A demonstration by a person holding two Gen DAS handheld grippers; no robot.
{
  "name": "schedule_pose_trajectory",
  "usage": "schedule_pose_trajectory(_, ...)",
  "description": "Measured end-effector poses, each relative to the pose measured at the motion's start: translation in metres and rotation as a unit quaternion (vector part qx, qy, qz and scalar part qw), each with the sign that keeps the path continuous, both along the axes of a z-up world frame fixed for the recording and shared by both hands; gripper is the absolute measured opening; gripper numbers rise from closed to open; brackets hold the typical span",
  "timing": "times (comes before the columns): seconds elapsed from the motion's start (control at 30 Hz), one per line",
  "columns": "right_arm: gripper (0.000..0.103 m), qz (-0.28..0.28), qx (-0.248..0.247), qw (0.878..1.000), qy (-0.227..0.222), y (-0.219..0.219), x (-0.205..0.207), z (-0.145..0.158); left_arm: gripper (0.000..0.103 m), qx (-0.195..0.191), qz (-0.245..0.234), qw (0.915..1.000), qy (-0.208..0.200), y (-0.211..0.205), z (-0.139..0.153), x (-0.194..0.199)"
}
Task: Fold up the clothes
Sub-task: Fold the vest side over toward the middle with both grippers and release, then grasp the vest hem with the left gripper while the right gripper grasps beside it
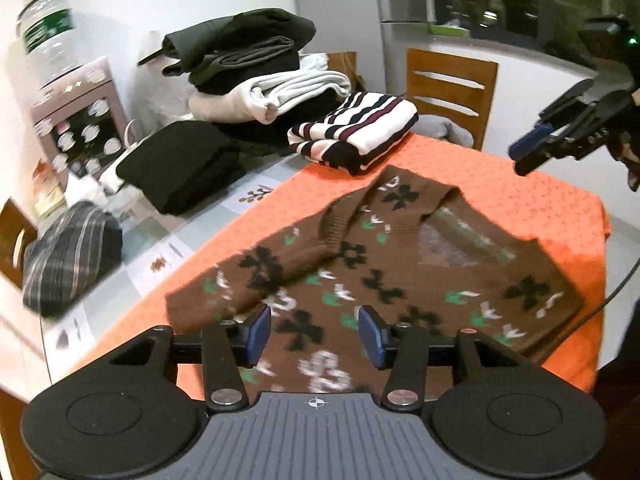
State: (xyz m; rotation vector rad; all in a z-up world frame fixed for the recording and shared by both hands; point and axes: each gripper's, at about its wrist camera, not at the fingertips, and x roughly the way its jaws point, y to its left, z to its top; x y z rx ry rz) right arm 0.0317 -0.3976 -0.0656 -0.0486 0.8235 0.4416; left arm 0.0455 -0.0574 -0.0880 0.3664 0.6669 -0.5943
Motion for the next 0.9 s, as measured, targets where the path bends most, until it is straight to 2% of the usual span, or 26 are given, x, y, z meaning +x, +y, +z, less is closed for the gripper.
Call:
schedule_pose_trajectory(0.13,0.040,0.045,0.001,0.999,-0.007,-0.023,0.008,0.001,0.051,-0.006,0.042,0.9991,0.004,-0.032,-0.005,-0.036)
schedule_pose_trajectory(0.27,0.040,0.119,-0.002,0.993,-0.016,-0.044,0.013,-0.006,0.051,-0.007,0.111,0.9938,0.006,-0.061,-0.015,-0.066)
schedule_pose_trajectory(0.43,0.041,0.227,-0.003,0.974,-0.024,-0.063,0.011,-0.015,0.051,0.014,0.212,0.9768,0.021,-0.089,-0.026,-0.098)
schedule_pose_trajectory(0.6,0.042,0.326,-0.010,0.945,-0.027,-0.077,0.004,-0.034,0.051,0.026,0.288,0.9570,0.019,-0.117,-0.028,-0.125)
schedule_pose_trajectory(0.7,0.042,0.363,-0.012,0.932,-0.018,-0.082,0.002,-0.044,0.052,0.026,0.314,0.9490,0.017,-0.137,-0.025,-0.140)
schedule_pose_trajectory(0.9,0.042,0.388,-0.017,0.921,-0.024,-0.095,0.013,-0.046,0.054,0.015,0.316,0.9487,0.010,-0.177,-0.024,-0.156)
